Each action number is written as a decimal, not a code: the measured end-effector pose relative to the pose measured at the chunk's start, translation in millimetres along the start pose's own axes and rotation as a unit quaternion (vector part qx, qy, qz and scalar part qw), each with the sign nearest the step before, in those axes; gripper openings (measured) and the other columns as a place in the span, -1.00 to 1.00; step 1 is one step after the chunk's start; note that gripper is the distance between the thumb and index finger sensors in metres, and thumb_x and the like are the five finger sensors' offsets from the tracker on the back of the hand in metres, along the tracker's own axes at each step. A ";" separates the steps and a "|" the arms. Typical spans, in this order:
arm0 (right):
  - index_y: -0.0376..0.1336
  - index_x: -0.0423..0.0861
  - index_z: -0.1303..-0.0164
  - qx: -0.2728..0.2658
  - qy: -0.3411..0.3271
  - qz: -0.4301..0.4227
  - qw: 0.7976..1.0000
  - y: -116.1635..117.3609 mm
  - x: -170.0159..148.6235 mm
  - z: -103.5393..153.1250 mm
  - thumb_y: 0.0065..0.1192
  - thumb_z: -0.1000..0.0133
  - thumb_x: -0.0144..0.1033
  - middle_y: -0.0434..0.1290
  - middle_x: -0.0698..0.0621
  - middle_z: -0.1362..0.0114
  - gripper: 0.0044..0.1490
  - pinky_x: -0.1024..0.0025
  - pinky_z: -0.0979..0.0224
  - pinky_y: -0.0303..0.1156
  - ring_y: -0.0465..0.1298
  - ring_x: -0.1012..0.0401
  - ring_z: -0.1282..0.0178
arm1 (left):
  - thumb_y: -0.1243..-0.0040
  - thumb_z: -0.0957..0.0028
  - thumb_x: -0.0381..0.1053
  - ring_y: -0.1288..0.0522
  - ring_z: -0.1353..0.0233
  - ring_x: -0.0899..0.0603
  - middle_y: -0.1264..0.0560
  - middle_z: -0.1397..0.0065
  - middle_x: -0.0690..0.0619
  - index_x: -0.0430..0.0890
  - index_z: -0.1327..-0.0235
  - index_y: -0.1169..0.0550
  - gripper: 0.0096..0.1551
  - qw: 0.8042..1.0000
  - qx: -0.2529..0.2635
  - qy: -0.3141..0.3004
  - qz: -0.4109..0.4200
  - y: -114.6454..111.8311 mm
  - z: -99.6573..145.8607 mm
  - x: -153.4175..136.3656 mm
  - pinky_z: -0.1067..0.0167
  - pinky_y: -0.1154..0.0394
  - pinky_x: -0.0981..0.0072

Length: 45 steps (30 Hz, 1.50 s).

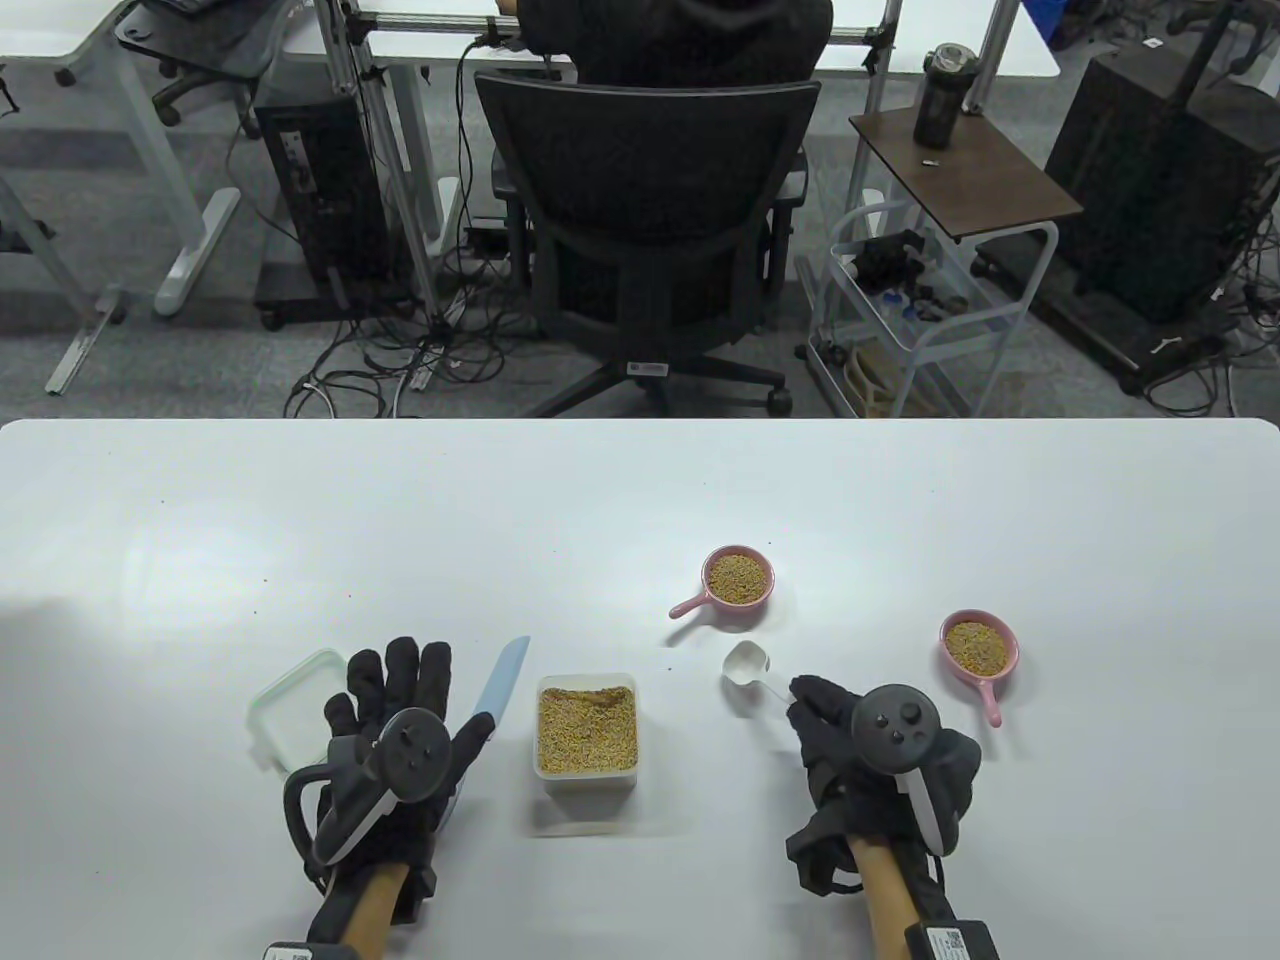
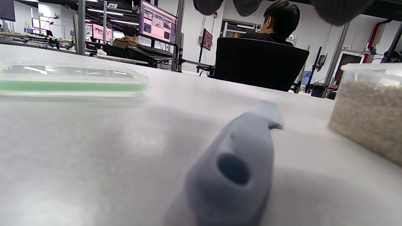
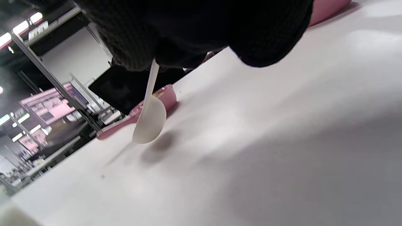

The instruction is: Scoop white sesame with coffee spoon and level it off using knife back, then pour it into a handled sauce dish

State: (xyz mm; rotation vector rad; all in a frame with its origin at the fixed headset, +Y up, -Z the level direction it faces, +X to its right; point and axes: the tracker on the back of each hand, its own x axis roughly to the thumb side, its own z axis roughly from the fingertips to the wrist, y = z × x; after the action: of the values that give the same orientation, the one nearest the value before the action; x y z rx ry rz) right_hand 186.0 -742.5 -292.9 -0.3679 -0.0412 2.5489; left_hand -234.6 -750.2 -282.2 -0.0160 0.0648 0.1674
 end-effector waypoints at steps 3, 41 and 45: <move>0.52 0.09 -0.24 -0.010 -0.009 0.042 0.999 4.6 1.0 -0.4 0.50 -0.16 -0.14 0.64 -0.03 -0.12 -0.56 0.15 -0.12 0.62 0.60 0.30 0.23 | 0.12 -0.17 0.54 0.19 -0.78 -0.33 0.06 -0.90 0.04 0.20 -0.85 0.02 0.01 1.000 -0.002 0.001 -0.001 -0.2 0.2 -0.3 -0.59 0.11 -0.28; 0.54 0.11 -0.18 -0.046 -0.083 0.391 0.916 41.6 34.7 16.3 0.48 -0.15 0.01 0.69 0.11 -0.14 -0.56 0.07 -0.20 0.55 0.66 0.16 0.02 | 0.15 -0.16 0.55 0.20 -0.78 -0.38 0.07 -0.91 0.03 0.20 -0.85 0.04 0.02 0.999 -0.036 -0.009 -0.005 -4.0 -0.7 2.3 -0.55 0.15 -0.37; 0.53 0.10 -0.21 -0.043 -0.080 0.390 0.917 42.3 34.0 15.8 0.48 -0.14 0.03 0.68 0.10 -0.15 -0.52 0.06 -0.20 0.54 0.65 0.16 0.02 | 0.15 -0.16 0.55 0.19 -0.78 -0.38 0.07 -0.91 0.03 0.20 -0.85 0.04 0.02 0.999 -0.035 -0.010 -0.006 -4.1 -0.8 2.4 -0.55 0.15 -0.36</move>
State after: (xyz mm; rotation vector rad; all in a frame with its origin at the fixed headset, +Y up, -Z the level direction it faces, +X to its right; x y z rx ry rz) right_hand 132.0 -759.3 -290.8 -0.2306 -0.0816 3.3762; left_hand -231.6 -753.8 -283.2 -0.0852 0.0385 0.1586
